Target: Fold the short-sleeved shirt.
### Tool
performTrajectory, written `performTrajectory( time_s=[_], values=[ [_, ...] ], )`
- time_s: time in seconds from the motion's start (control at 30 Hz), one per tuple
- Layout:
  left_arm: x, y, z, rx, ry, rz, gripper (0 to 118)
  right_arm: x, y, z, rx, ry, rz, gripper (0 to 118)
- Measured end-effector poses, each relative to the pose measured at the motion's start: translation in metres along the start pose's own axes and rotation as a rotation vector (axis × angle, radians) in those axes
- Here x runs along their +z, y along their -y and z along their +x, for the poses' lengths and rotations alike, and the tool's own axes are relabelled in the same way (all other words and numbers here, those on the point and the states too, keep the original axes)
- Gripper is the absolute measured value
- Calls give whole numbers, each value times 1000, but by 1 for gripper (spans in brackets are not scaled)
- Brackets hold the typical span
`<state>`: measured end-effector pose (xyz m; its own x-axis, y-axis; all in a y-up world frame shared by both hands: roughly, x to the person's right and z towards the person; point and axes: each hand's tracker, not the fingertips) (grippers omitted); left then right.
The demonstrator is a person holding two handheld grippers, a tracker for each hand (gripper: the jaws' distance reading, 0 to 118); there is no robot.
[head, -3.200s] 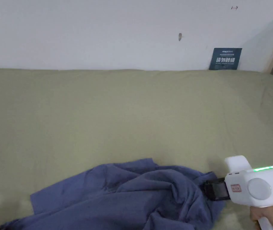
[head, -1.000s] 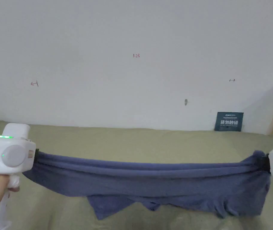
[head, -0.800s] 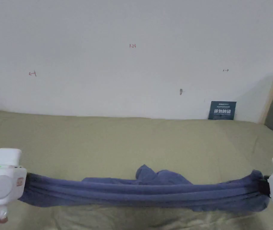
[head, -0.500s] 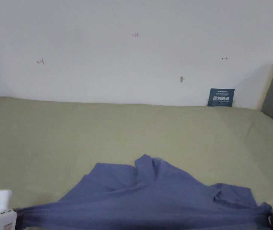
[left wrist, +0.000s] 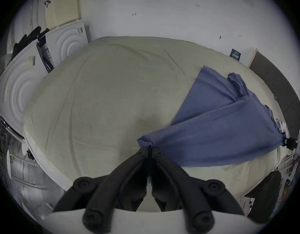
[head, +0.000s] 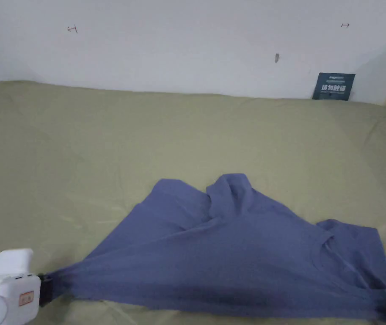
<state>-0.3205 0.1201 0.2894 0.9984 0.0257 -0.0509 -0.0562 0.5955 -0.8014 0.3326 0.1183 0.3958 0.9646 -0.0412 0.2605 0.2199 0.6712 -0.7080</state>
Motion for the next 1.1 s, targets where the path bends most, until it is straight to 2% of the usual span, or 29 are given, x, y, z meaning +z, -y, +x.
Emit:
performTrajectory(
  time_s=[0.03, 0.07, 0.1, 0.13, 0.17, 0.2, 0.23, 0.27, 0.33, 0.37, 0.4, 0.43, 0.47, 0.5, 0.53, 0.63, 0.73, 0.77, 0.8, 0.83, 0.87, 0.9, 0.93, 1.0, 1.1],
  values=[
    [-1, 0, -1, 3, 1, 0, 3, -1, 0, 0, -5, 0, 1, 2],
    [0, 1, 0, 4, 3, 0, 6, -3, -1, 1, -10, -6, -4, 10],
    [0, 1, -1, 6, 7, 1, 18, -2, -1, 1, -19, -4, -3, 31],
    [0, 1, -3, 16, 22, 2, 48, -1, 0, 1, -24, 4, -1, 67],
    [-1, 0, -6, 22, 31, -1, 96, -2, -1, 1, -29, 13, -6, 112],
    [-4, 2, -8, 30, 44, -24, 111, -3, -1, 2, -38, 22, -28, 116],
    [-4, 4, -10, 40, 19, -52, 110, -3, 0, 2, -44, 27, -29, 111],
    [0, 5, -11, 43, -17, -35, 110, 5, 7, -16, -48, 21, -1, 109],
    [7, 7, -16, 49, -49, -22, 107, 4, 11, -29, -54, 37, -6, 110],
    [12, 8, -19, 59, -68, -25, 88, 6, 16, -39, -52, 41, -2, 102],
    [22, 11, -22, 92, -73, -3, 53, 22, 8, -32, -41, 38, 10, 83],
    [28, 13, -25, 98, -56, -1, 9, 28, 9, -38, -4, 14, 19, 47],
    [32, 15, -31, 103, -49, 0, 9, 35, 11, -51, 40, 6, 36, 47],
    [36, 18, -32, 113, -65, 9, 0, 39, 15, -64, 75, 16, 64, 34],
    [42, 20, -30, 110, -71, 15, 0, 48, 13, -70, 105, 32, 92, 0],
    [49, 25, -33, 96, -34, 15, 0, 64, 13, -99, 99, -81, 92, 0],
    [45, 24, -37, 91, 23, 17, 0, 77, 12, -130, 135, -104, 112, 0],
    [42, 22, -36, 90, 59, 17, 0, 80, 14, -140, 126, -126, 117, 0],
    [40, 19, -35, 87, 56, 14, 7, 81, 15, -141, 130, -146, 119, 0],
    [34, 16, -33, 83, 63, 15, 29, 82, 17, -149, 134, -163, 115, 0],
    [22, 12, -38, 73, 69, 4, 76, 83, 19, -158, 140, -176, 108, 0],
    [14, 9, -36, 65, 60, -16, 103, 83, 22, -164, 134, -199, 94, 0],
    [6, 5, -35, 57, 47, -34, 110, 77, 25, -162, 137, -211, 84, 0],
    [-14, -2, -35, 39, 5, -60, 110, 74, 31, -168, 140, -221, 64, 0],
    [-35, -12, -32, 35, 19, -90, 109, 65, 36, -173, 161, -220, 29, 0]
  ],
)
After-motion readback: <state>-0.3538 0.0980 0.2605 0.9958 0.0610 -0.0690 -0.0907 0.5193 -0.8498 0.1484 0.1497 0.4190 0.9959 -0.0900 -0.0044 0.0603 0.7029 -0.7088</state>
